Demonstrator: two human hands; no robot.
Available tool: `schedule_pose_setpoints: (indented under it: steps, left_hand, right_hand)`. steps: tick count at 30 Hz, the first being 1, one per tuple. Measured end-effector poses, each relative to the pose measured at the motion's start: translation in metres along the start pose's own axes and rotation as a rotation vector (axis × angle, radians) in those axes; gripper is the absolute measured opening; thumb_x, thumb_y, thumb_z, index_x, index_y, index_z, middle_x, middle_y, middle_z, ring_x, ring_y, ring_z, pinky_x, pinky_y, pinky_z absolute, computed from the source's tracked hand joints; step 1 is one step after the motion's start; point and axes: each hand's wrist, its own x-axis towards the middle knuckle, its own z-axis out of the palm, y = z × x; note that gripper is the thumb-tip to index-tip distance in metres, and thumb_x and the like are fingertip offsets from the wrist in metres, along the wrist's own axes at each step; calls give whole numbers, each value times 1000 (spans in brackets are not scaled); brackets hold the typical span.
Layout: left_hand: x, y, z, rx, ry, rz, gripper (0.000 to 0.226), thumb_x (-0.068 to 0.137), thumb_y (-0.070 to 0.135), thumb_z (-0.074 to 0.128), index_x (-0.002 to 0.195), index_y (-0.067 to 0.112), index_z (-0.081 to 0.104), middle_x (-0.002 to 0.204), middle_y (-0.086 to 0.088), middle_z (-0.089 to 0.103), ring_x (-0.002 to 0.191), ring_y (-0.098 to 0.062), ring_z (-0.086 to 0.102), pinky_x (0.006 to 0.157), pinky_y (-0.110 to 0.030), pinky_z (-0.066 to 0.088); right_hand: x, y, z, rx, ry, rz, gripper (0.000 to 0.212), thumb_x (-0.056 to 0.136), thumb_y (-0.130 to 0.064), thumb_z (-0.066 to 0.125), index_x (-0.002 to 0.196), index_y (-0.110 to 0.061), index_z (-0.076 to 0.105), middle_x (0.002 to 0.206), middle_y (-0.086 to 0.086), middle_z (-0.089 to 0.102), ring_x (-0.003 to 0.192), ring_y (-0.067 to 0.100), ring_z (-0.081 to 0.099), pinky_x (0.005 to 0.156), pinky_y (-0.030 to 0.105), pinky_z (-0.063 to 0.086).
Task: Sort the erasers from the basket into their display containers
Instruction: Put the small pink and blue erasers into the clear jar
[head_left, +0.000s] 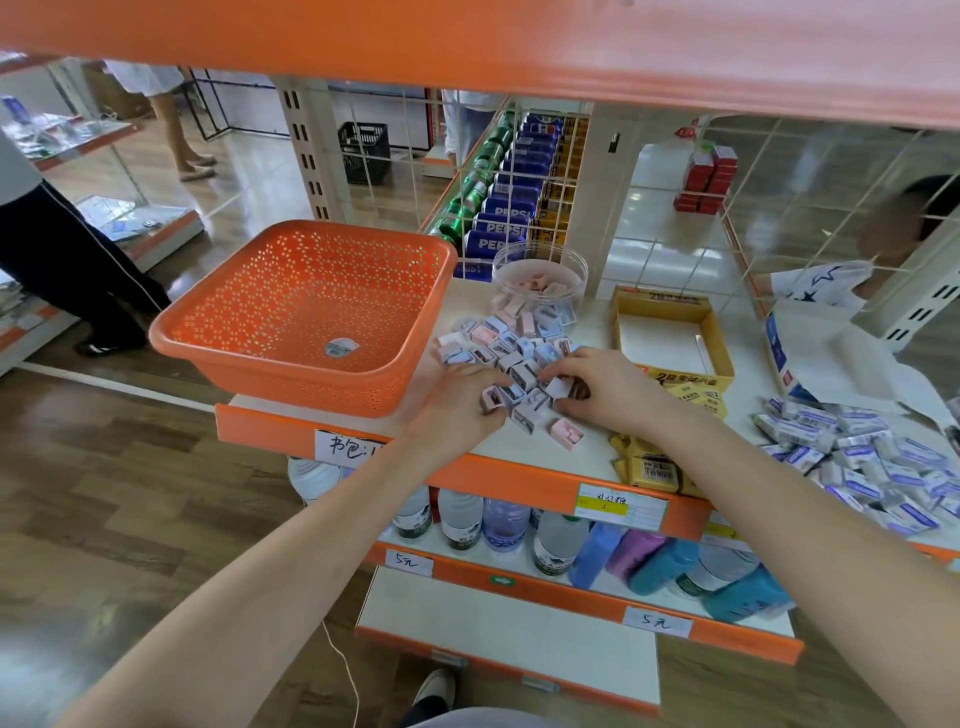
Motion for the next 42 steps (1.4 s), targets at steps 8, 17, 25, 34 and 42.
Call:
schedule_pose_setpoints:
  steps: [8, 17, 25, 34, 42]
  left_hand:
    - [-4, 0, 3, -32, 35, -3, 42, 88, 23, 64, 129, 21, 54, 132, 3, 51, 122, -12, 43, 81, -4, 18]
    - [-2, -3, 8, -49, 9, 22, 36, 86, 22, 67, 122, 19, 62, 128, 1, 58, 122, -17, 44, 95, -15, 22]
    - [-6, -4, 8, -83, 78, 32, 35, 85, 23, 68, 120, 21, 62, 122, 5, 60, 115, -13, 49, 86, -10, 25]
    - [-5, 2, 0, -475, 149, -74, 33, 83, 14, 72, 110, 29, 62, 106, 12, 61, 97, -4, 59, 85, -10, 47]
    - [38, 30, -32, -438, 365, -3, 38, 82, 14, 72, 119, 19, 64, 105, 9, 65, 91, -10, 63, 78, -18, 52]
  right_hand:
    - [-2, 0, 4, 24, 17, -24, 40, 81, -30, 71, 120, -29, 61, 111, 1, 61, 100, 17, 57, 85, 33, 46]
    - [-5, -1, 6, 2, 15, -16, 42, 83, -36, 67, 123, -32, 57, 113, -3, 61, 96, 12, 56, 81, 31, 48]
    - [-8, 1, 10, 55, 45, -3, 41, 83, -33, 68, 123, -30, 59, 113, -1, 62, 100, 14, 56, 79, 24, 42]
    - [-8, -7, -7, 177, 139, 34, 37, 85, -32, 66, 121, -30, 61, 110, -2, 65, 89, 9, 59, 81, 22, 46]
    - [19, -7, -60, 354, 328, 105, 30, 84, -26, 69, 112, -30, 59, 109, -11, 60, 86, 4, 58, 63, 6, 38]
